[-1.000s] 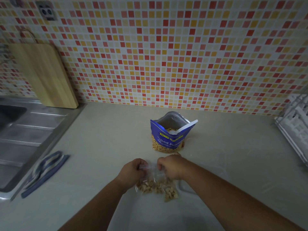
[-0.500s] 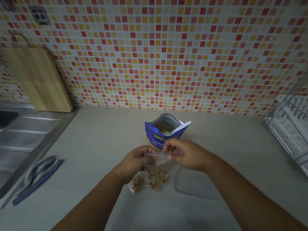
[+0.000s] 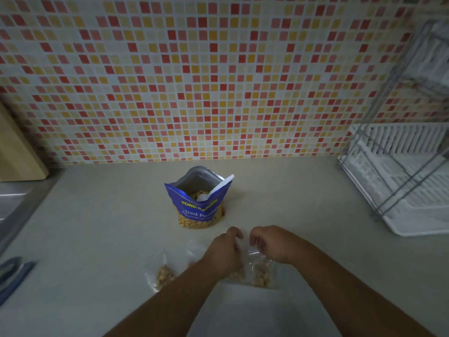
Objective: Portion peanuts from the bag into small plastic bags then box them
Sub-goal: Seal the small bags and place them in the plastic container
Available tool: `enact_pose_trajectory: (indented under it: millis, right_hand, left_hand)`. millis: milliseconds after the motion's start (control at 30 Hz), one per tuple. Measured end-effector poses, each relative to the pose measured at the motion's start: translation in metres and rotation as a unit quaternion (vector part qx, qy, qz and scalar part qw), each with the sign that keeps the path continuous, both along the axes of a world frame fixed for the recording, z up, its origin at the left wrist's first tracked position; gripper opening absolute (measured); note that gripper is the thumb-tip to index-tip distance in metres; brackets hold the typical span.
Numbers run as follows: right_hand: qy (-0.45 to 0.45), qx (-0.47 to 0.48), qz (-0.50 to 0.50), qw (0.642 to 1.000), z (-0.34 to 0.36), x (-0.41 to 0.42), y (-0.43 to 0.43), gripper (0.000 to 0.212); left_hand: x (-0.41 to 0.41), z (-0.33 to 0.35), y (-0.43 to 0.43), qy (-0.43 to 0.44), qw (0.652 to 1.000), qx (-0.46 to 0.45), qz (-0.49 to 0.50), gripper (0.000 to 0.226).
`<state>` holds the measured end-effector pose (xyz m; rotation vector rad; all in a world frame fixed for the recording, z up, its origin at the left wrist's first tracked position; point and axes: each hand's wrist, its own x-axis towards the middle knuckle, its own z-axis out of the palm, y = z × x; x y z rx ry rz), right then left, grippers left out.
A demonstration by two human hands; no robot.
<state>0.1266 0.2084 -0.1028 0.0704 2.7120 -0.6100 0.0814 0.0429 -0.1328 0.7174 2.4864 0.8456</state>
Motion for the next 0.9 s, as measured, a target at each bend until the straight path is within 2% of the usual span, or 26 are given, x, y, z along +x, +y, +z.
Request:
enact_pose_trajectory:
  millis: [100, 167, 233, 300, 367, 433, 500, 567, 633, 700, 767, 833, 900]
  right_hand:
    - [0.044, 0.065, -0.002, 0.997, -0.013, 0.005, -0.003, 0.027]
    - [0.069, 0.087, -0.007, 0.994, -0.014, 0.010, -0.004, 0.031]
    - [0.177, 0.102, 0.018, 0.979, -0.011, 0.013, -0.004, 0.032]
    - [0.229, 0.117, 0.041, 0.966, -0.013, 0.017, -0.008, 0.033]
    - [0.186, 0.100, 0.028, 0.977, -0.019, 0.020, -0.013, 0.030]
    - [0.101, 0.103, 0.014, 0.989, -0.030, 0.023, -0.016, 0.028]
    - [0.069, 0.122, 0.022, 0.990, -0.032, 0.022, -0.016, 0.027]
    - [0.054, 0.117, 0.023, 0.991, -0.028, 0.019, -0.017, 0.029]
    - [0.076, 0.106, 0.011, 0.991, -0.021, 0.013, -0.018, 0.031]
    - [0.148, 0.076, 0.016, 0.986, -0.008, 0.003, -0.030, 0.029]
    - [0.182, 0.037, 0.043, 0.982, 0.003, -0.015, -0.050, 0.027]
    - [0.176, 0.030, 0.084, 0.980, 0.010, -0.030, -0.079, 0.022]
    - [0.189, 0.102, 0.146, 0.966, 0.007, -0.048, -0.105, 0.017]
  left_hand:
    - [0.006, -0.008, -0.004, 0.079, 0.994, -0.042, -0.064, 0.052]
    - [0.009, -0.013, -0.011, 0.160, 0.982, -0.055, -0.085, 0.054]
    - [0.011, -0.016, -0.016, 0.239, 0.965, -0.054, -0.092, 0.046]
    - [0.010, -0.020, -0.019, 0.268, 0.955, -0.068, -0.104, 0.030]
    - [0.008, -0.026, -0.019, 0.260, 0.953, -0.089, -0.127, 0.026]
    - [0.009, -0.025, -0.014, 0.228, 0.953, -0.124, -0.157, 0.039]
    - [0.009, -0.020, -0.012, 0.202, 0.952, -0.167, -0.155, 0.045]
    - [0.010, -0.019, -0.014, 0.196, 0.960, -0.141, -0.145, 0.040]
    - [0.009, -0.015, -0.021, 0.197, 0.975, -0.030, -0.097, 0.034]
    - [0.001, -0.013, -0.036, 0.200, 0.976, 0.084, 0.029, 0.024]
    - [-0.013, -0.009, -0.065, 0.182, 0.961, 0.123, 0.167, 0.021]
    - [-0.028, -0.009, -0.101, 0.153, 0.952, 0.083, 0.252, 0.032]
    - [-0.039, -0.017, -0.136, 0.117, 0.954, -0.087, 0.263, 0.048]
